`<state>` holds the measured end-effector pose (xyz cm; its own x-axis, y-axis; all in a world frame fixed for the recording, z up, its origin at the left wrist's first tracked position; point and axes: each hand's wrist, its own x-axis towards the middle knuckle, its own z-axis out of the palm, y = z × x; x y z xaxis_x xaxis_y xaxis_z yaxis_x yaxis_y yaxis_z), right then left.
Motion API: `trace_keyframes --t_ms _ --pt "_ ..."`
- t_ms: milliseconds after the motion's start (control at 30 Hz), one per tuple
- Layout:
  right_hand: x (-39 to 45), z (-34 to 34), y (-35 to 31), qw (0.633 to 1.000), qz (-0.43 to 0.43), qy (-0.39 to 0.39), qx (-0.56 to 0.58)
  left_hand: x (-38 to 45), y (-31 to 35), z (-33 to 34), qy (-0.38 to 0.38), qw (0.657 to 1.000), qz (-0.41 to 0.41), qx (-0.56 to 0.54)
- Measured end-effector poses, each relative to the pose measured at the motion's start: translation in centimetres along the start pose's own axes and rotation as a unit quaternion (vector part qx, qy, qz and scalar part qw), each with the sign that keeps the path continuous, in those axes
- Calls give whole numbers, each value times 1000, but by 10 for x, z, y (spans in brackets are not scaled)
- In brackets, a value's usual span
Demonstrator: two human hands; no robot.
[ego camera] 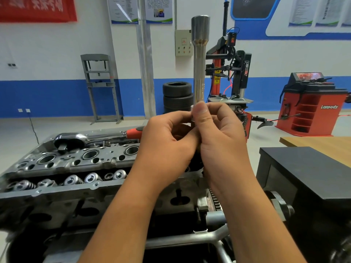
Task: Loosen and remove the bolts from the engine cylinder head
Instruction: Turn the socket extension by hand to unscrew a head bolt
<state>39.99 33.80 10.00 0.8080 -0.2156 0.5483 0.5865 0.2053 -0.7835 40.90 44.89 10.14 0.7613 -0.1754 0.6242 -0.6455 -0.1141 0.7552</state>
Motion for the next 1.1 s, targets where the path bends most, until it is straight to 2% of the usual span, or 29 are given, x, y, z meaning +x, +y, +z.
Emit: trace_keyframes --t_ms 100,233,467,800,1100 --pt "1 -1 0 1000 8 -1 18 -1 3 2 -11 1000 -16 -13" --pt "1 -1 -1 999 17 1 46 0 2 2 12 1000 -20 15" --pt "2 1 2 999 -12 -4 31 0 2 3 22 998 -13 57" --pt "2 1 2 1000 -4 9 9 -2 6 6 29 994 15 107" --pt "3 1 1 1000 -12 0 7 -2 6 8 50 993 20 102"
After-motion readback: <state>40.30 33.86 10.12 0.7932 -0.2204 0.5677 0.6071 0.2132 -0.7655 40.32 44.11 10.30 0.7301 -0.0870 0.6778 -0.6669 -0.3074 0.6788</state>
